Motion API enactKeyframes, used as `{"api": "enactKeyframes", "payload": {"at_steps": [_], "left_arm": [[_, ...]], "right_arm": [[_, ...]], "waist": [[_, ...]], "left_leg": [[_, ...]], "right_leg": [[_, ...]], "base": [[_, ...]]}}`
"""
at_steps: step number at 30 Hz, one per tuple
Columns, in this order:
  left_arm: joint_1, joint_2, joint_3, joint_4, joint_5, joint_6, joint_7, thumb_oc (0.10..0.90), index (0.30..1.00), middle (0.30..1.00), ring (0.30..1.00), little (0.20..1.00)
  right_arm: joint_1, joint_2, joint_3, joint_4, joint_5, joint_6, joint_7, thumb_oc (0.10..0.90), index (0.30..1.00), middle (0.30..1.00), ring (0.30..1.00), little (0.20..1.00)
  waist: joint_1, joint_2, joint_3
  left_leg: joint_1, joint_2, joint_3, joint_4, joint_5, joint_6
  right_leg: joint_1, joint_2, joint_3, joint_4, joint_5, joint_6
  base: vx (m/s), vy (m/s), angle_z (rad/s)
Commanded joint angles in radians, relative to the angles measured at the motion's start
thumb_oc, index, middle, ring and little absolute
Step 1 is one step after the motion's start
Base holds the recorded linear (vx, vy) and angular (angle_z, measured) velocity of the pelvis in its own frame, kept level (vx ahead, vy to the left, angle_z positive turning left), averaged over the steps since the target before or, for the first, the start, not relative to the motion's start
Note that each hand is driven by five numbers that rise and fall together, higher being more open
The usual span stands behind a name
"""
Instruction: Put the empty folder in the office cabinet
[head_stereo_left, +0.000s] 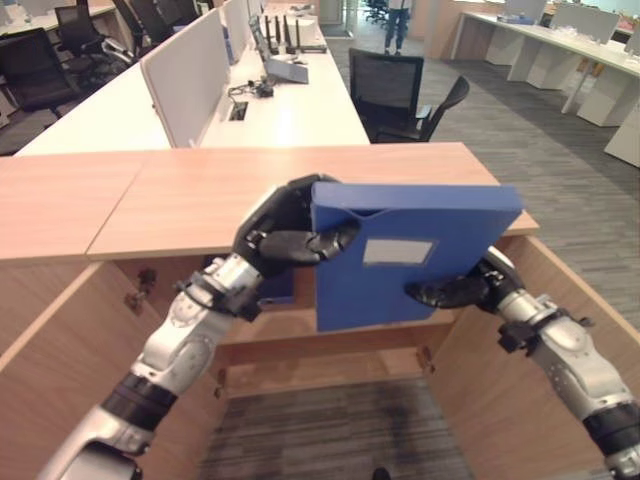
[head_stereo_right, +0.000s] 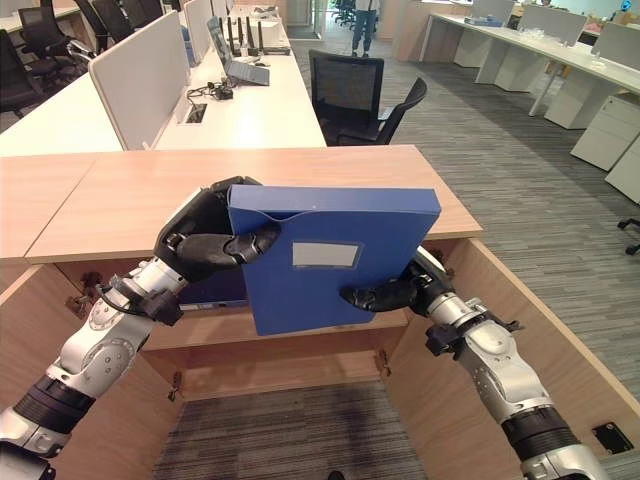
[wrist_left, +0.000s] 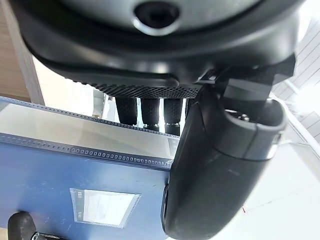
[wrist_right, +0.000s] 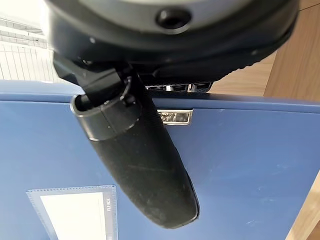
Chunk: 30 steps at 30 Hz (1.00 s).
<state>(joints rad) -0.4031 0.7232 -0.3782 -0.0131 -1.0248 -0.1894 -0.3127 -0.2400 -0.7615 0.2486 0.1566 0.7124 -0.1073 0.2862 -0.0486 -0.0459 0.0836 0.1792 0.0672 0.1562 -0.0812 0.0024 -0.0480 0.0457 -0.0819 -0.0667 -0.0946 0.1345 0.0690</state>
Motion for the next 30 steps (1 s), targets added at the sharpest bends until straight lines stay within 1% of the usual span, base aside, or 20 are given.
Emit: {"api": "enactKeyframes", "payload": {"at_steps": [1, 2, 3, 4, 5, 7, 9, 10, 11, 13, 15, 16, 17, 18, 19, 22, 25, 28, 29, 30], "left_arm": [[-0.217, -0.038, -0.071, -0.028, -0.108, -0.055, -0.047, 0.400, 0.300, 0.300, 0.300, 0.300], [-0.217, -0.038, -0.071, -0.027, -0.109, -0.055, -0.048, 0.400, 0.300, 0.300, 0.300, 0.300], [-0.224, -0.063, -0.093, -0.033, -0.129, -0.049, -0.054, 0.400, 0.300, 0.300, 0.300, 0.300], [-0.224, -0.063, -0.093, -0.032, -0.129, -0.049, -0.054, 0.400, 0.300, 0.300, 0.300, 0.300], [-0.235, -0.104, -0.110, -0.039, -0.150, -0.041, -0.059, 0.400, 0.300, 0.300, 0.300, 0.300], [-0.239, -0.138, -0.118, -0.043, -0.153, -0.041, -0.059, 0.400, 0.300, 0.300, 0.300, 0.300], [-0.243, -0.165, -0.121, -0.041, -0.154, -0.039, -0.056, 0.400, 0.300, 0.300, 0.300, 0.300], [-0.243, -0.164, -0.122, -0.041, -0.154, -0.039, -0.056, 0.400, 0.300, 0.300, 0.300, 0.300], [-0.232, -0.181, -0.118, -0.042, -0.154, -0.035, -0.055, 0.400, 0.300, 0.300, 0.300, 0.300], [-0.221, -0.191, -0.114, -0.041, -0.152, -0.031, -0.054, 0.400, 0.300, 0.300, 0.300, 0.300], [-0.186, -0.191, -0.101, -0.035, -0.153, -0.019, -0.048, 0.400, 0.300, 0.300, 0.300, 0.300], [-0.185, -0.190, -0.102, -0.035, -0.153, -0.019, -0.048, 0.414, 0.321, 0.321, 0.321, 0.321], [-0.169, -0.188, -0.098, -0.034, -0.156, -0.012, -0.047, 0.516, 0.474, 0.474, 0.474, 0.474], [-0.150, -0.185, -0.093, -0.028, -0.158, -0.005, -0.047, 0.598, 0.596, 0.596, 0.596, 0.596], [-0.132, -0.176, -0.091, -0.022, -0.154, 0.001, -0.043, 0.800, 0.900, 0.900, 0.900, 0.900], [-0.073, -0.133, -0.085, -0.021, -0.147, 0.019, -0.028, 0.800, 0.900, 0.900, 0.900, 0.900], [0.003, -0.079, -0.070, -0.019, -0.103, 0.034, -0.024, 0.800, 0.900, 0.900, 0.900, 0.900], [0.087, -0.056, -0.072, -0.008, -0.059, 0.048, -0.019, 0.800, 0.900, 0.900, 0.900, 0.900], [0.150, -0.050, -0.069, -0.013, -0.049, 0.065, -0.018, 0.800, 0.900, 0.900, 0.900, 0.900], [0.153, -0.049, -0.068, -0.015, -0.049, 0.066, -0.018, 0.800, 0.900, 0.900, 0.900, 0.900]], "right_arm": [[-0.198, 0.004, 0.020, -0.015, 0.095, -0.143, -0.011, 0.800, 0.900, 0.900, 0.900, 0.900], [-0.199, 0.004, 0.020, -0.014, 0.095, -0.143, -0.011, 0.800, 0.900, 0.900, 0.900, 0.900], [-0.219, 0.025, 0.051, -0.017, 0.111, -0.139, 0.000, 0.596, 0.594, 0.594, 0.594, 0.594], [-0.220, 0.025, 0.051, -0.017, 0.111, -0.139, 0.001, 0.529, 0.493, 0.493, 0.493, 0.493], [-0.244, 0.066, 0.093, -0.022, 0.145, -0.131, 0.025, 0.400, 0.300, 0.300, 0.300, 0.300], [-0.249, 0.103, 0.120, -0.025, 0.160, -0.124, 0.040, 0.400, 0.300, 0.300, 0.300, 0.300], [-0.243, 0.157, 0.135, -0.013, 0.190, -0.122, 0.043, 0.400, 0.300, 0.300, 0.300, 0.300], [-0.242, 0.157, 0.135, -0.012, 0.190, -0.122, 0.043, 0.400, 0.300, 0.300, 0.300, 0.300], [-0.222, 0.205, 0.144, -0.003, 0.209, -0.122, 0.041, 0.400, 0.300, 0.300, 0.300, 0.300], [-0.193, 0.256, 0.148, 0.014, 0.239, -0.115, 0.042, 0.400, 0.300, 0.300, 0.300, 0.300], [-0.132, 0.323, 0.137, 0.030, 0.308, -0.114, 0.041, 0.400, 0.300, 0.300, 0.300, 0.300], [-0.131, 0.323, 0.137, 0.030, 0.308, -0.114, 0.040, 0.400, 0.300, 0.300, 0.300, 0.300], [-0.103, 0.348, 0.128, 0.029, 0.342, -0.114, 0.045, 0.400, 0.300, 0.300, 0.300, 0.300], [-0.074, 0.374, 0.120, 0.034, 0.376, -0.115, 0.048, 0.400, 0.300, 0.300, 0.300, 0.300], [-0.049, 0.393, 0.116, 0.036, 0.403, -0.116, 0.051, 0.400, 0.300, 0.300, 0.300, 0.300], [0.039, 0.450, 0.093, 0.030, 0.488, -0.125, 0.051, 0.400, 0.300, 0.300, 0.300, 0.300], [0.137, 0.496, 0.059, 0.010, 0.540, -0.129, 0.063, 0.400, 0.300, 0.300, 0.300, 0.300], [0.211, 0.539, 0.008, 0.007, 0.597, -0.147, 0.058, 0.400, 0.300, 0.300, 0.300, 0.300], [0.252, 0.573, -0.026, 0.012, 0.638, -0.155, 0.054, 0.400, 0.300, 0.300, 0.300, 0.300], [0.254, 0.573, -0.025, 0.012, 0.638, -0.155, 0.054, 0.400, 0.300, 0.300, 0.300, 0.300]], "waist": [[0.013, -0.031, -0.078], [0.013, -0.031, -0.078], [0.014, -0.032, -0.077], [0.014, -0.032, -0.077], [0.014, -0.033, -0.076], [0.015, -0.034, -0.075], [0.016, -0.033, -0.074], [0.016, -0.034, -0.074], [0.015, -0.032, -0.072], [0.013, -0.030, -0.070], [0.009, -0.025, -0.068], [0.009, -0.025, -0.068], [0.008, -0.023, -0.067], [0.006, -0.021, -0.066], [0.006, -0.019, -0.065], [0.002, -0.013, -0.061], [-0.001, -0.007, -0.054], [-0.006, -0.003, -0.049], [-0.009, 0.000, -0.045], [-0.010, 0.000, -0.046]], "left_leg": [[-0.028, 0.004, -0.065, -0.006, -0.017, -0.033], [-0.028, 0.004, -0.065, -0.006, -0.017, -0.033], [-0.028, 0.004, -0.065, -0.006, -0.016, -0.033], [-0.028, 0.004, -0.065, -0.006, -0.016, -0.033], [-0.028, 0.003, -0.065, -0.006, -0.016, -0.032], [-0.029, 0.004, -0.065, -0.006, -0.017, -0.031], [-0.030, 0.005, -0.066, -0.006, -0.015, -0.031], [-0.030, 0.005, -0.066, -0.006, -0.016, -0.031], [-0.031, 0.005, -0.067, -0.006, -0.015, -0.030], [-0.030, 0.005, -0.066, -0.006, -0.015, -0.029], [-0.029, 0.004, -0.066, -0.006, -0.017, -0.028], [-0.029, 0.004, -0.066, -0.006, -0.017, -0.028], [-0.028, 0.004, -0.066, -0.006, -0.017, -0.028], [-0.028, 0.004, -0.067, -0.006, -0.017, -0.028], [-0.028, 0.004, -0.066, -0.006, -0.017, -0.028], [-0.027, 0.002, -0.068, -0.006, -0.017, -0.028], [-0.029, 0.003, -0.068, -0.006, -0.014, -0.031], [-0.030, 0.006, -0.069, -0.006, -0.013, -0.034], [-0.031, 0.010, -0.069, -0.006, -0.013, -0.038], [-0.031, 0.010, -0.069, -0.006, -0.013, -0.038]], "right_leg": [[0.087, -0.041, -0.044, 0.007, -0.055, 0.078], [0.087, -0.041, -0.044, 0.007, -0.055, 0.078], [0.086, -0.041, -0.044, 0.007, -0.054, 0.077], [0.086, -0.041, -0.044, 0.007, -0.054, 0.077], [0.085, -0.040, -0.043, 0.007, -0.054, 0.075], [0.085, -0.040, -0.043, 0.007, -0.056, 0.074], [0.086, -0.041, -0.044, 0.007, -0.055, 0.073], [0.086, -0.041, -0.044, 0.007, -0.056, 0.073], [0.085, -0.041, -0.044, 0.007, -0.055, 0.072], [0.085, -0.042, -0.045, 0.007, -0.055, 0.070], [0.086, -0.042, -0.043, 0.007, -0.055, 0.068], [0.086, -0.042, -0.043, 0.007, -0.055, 0.068], [0.086, -0.042, -0.044, 0.007, -0.056, 0.068], [0.086, -0.042, -0.043, 0.007, -0.057, 0.068], [0.087, -0.042, -0.044, 0.007, -0.057, 0.068], [0.086, -0.042, -0.044, 0.007, -0.057, 0.068], [0.085, -0.042, -0.048, 0.007, -0.057, 0.069], [0.084, -0.039, -0.050, 0.007, -0.058, 0.068], [0.081, -0.035, -0.052, 0.007, -0.059, 0.068], [0.081, -0.035, -0.052, 0.007, -0.059, 0.068]], "base": [[0.00, 0.000, 0.00], [0.00, 0.000, 0.00], [0.00, 0.000, 0.00], [0.00, 0.000, 0.00], [0.00, 0.000, 0.00], [0.00, 0.000, 0.00], [0.00, 0.000, 0.00], [0.00, 0.000, 0.00], [0.00, 0.000, 0.00], [0.00, 0.000, 0.00], [0.00, 0.000, 0.00], [0.00, 0.000, 0.00], [0.00, 0.000, 0.00], [0.00, 0.000, 0.00], [0.00, 0.000, 0.00], [0.00, 0.000, 0.00], [0.00, 0.000, 0.00], [0.01, -0.030, 0.02], [0.01, -0.042, 0.03], [0.02, -0.047, 0.02]]}}
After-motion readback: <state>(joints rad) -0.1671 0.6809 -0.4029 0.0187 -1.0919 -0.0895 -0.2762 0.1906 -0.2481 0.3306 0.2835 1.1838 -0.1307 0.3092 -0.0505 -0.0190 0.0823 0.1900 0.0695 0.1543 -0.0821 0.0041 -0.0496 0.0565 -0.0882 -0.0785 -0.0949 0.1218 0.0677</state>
